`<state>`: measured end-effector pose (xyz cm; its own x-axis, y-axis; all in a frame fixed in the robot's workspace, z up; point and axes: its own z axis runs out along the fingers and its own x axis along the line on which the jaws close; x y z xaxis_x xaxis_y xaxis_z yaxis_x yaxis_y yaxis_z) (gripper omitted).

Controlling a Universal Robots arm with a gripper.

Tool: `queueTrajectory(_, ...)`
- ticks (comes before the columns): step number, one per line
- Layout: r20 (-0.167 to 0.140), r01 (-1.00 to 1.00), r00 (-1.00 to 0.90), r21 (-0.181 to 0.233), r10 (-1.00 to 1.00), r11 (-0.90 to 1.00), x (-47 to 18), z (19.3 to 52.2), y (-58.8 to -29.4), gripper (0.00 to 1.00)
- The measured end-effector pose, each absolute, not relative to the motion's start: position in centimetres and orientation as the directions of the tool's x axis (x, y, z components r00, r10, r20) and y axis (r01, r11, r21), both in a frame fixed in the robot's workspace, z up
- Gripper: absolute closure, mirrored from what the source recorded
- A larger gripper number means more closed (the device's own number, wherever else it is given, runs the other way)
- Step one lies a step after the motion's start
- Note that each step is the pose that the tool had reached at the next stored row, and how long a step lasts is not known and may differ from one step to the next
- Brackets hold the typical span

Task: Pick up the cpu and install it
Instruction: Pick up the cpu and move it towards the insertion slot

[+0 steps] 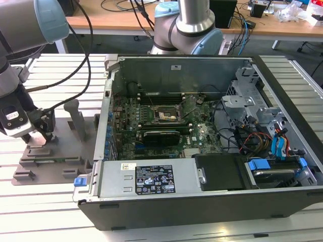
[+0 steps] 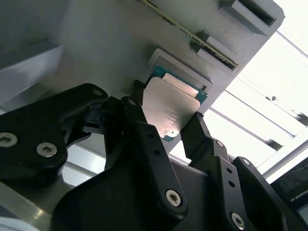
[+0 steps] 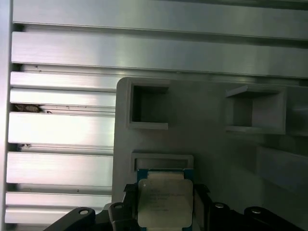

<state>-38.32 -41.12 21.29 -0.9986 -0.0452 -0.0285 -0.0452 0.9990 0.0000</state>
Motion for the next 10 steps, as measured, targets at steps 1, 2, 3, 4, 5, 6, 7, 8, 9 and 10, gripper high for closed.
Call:
queueTrajectory(1,-0.028,-0.045,-0.999,0.000,-0.045,0.999,-38.3,21.4,-41.1,0.45)
queueTrajectory(2,-0.029,-0.045,-0.999,0.000,-0.045,0.999,-38.3,21.6,-41.1,0.45)
queueTrajectory(3,-0.028,-0.045,-0.999,0.000,-0.045,0.999,-38.3,21.8,-41.1,0.45)
queueTrajectory(4,-0.028,-0.045,-0.999,0.000,-0.045,0.999,-38.3,22.1,-41.1,0.45)
queueTrajectory(5,-0.028,-0.045,-0.999,0.000,-0.045,0.999,-38.3,22.3,-41.1,0.45)
queueTrajectory(6,-0.028,-0.045,-0.999,0.000,-0.045,0.999,-38.3,22.5,-41.1,0.45)
queueTrajectory(7,-0.028,-0.045,-0.999,0.000,-0.045,0.999,-38.3,22.8,-41.1,0.45)
queueTrajectory(8,-0.028,-0.045,-0.999,0.000,-0.045,0.999,-38.3,23.1,-41.1,0.45)
queueTrajectory(9,-0.028,-0.045,-0.999,0.000,-0.045,0.999,-38.3,23.3,-41.1,0.45)
queueTrajectory(10,-0.028,-0.045,-0.999,0.000,-0.045,0.999,-38.3,23.6,-41.1,0.45)
